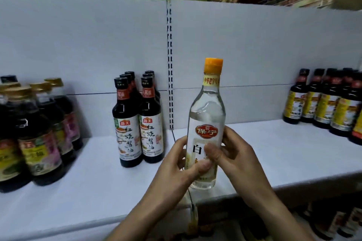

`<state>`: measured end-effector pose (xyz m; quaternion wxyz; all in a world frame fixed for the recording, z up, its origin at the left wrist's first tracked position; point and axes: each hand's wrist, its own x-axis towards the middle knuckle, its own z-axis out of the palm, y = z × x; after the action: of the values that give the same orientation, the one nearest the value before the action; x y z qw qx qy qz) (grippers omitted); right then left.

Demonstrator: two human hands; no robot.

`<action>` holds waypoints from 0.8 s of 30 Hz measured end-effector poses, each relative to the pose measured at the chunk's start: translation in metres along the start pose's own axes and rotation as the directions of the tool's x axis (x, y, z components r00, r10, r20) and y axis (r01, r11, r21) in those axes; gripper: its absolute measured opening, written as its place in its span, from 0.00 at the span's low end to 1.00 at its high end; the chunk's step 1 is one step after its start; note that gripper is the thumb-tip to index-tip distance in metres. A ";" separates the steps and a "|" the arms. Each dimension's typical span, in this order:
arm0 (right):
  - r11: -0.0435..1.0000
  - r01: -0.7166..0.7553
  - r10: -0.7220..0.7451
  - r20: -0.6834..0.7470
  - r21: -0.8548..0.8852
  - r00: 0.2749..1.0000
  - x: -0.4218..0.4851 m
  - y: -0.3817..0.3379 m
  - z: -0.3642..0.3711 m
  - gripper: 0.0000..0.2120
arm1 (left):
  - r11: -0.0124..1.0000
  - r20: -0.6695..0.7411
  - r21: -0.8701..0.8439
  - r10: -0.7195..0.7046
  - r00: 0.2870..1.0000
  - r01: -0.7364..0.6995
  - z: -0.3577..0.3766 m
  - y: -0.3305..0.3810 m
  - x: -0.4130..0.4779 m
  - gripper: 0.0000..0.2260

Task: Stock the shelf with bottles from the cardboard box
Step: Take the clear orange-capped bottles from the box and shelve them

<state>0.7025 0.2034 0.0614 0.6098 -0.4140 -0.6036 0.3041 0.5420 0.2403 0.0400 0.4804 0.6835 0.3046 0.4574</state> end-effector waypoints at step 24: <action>0.990 -0.138 0.135 0.166 0.011 0.977 0.083 0.077 -0.028 0.23 | 0.987 0.006 0.053 -0.154 0.988 0.153 0.003 -0.052 0.083 0.22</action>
<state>0.7477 0.3085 0.0363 0.5401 -0.4210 -0.6186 0.3852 0.5792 0.3283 0.0190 0.4977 0.6727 0.3657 0.4074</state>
